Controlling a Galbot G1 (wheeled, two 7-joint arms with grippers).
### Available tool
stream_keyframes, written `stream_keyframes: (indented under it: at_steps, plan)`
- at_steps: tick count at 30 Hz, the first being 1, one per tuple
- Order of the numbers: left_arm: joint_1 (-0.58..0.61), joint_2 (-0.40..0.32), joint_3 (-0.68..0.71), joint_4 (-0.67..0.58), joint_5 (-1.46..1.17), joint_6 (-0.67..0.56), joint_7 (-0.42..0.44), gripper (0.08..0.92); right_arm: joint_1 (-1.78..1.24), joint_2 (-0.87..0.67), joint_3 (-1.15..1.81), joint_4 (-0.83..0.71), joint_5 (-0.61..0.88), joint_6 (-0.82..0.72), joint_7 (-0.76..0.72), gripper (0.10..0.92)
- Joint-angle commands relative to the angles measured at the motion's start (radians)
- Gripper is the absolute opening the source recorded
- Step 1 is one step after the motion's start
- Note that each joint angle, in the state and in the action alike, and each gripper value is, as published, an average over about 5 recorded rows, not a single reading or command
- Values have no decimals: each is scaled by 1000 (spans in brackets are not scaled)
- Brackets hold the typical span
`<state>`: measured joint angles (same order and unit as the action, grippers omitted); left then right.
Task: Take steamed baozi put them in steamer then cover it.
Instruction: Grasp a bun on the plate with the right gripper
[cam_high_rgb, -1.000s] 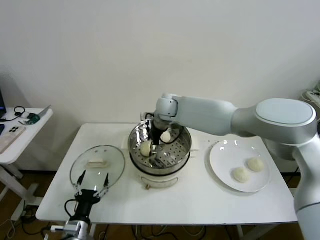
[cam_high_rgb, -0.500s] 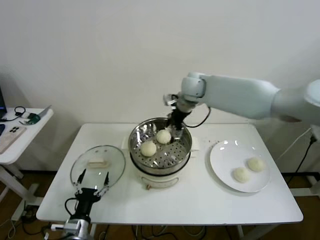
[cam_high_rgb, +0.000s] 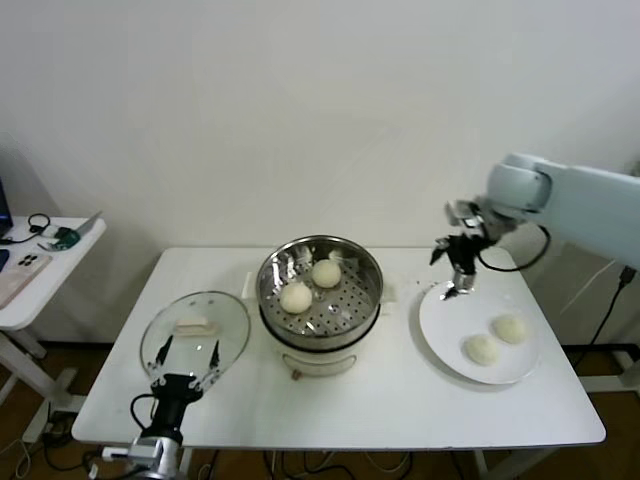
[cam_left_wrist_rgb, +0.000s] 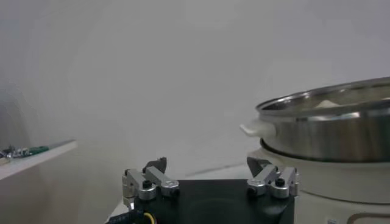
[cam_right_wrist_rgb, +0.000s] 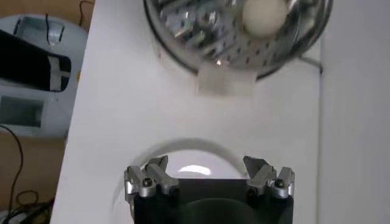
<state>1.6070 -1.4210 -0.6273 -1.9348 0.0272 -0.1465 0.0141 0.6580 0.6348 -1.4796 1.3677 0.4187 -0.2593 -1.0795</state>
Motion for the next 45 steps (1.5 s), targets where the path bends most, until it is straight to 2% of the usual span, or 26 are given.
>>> stream_keyframes:
  at_steps: [1,10,25,41,45]
  plan:
    - [16,-7,0,-48,14,7,0,823,-366,-188,268,-27,-240,34,-24,823]
    - [26,-18,-5,-41,23,6,-1,823,-536,-107,405,-152,-310,43,-6,823]
    - [28,-25,-5,-22,39,6,-2,823,-609,14,476,-306,-349,70,10,823]
    - [34,-27,-10,-20,42,3,-3,823,-608,74,469,-352,-369,76,1,823]
    - [34,-27,-10,-20,42,3,-4,823,-605,76,470,-357,-372,78,-5,791]
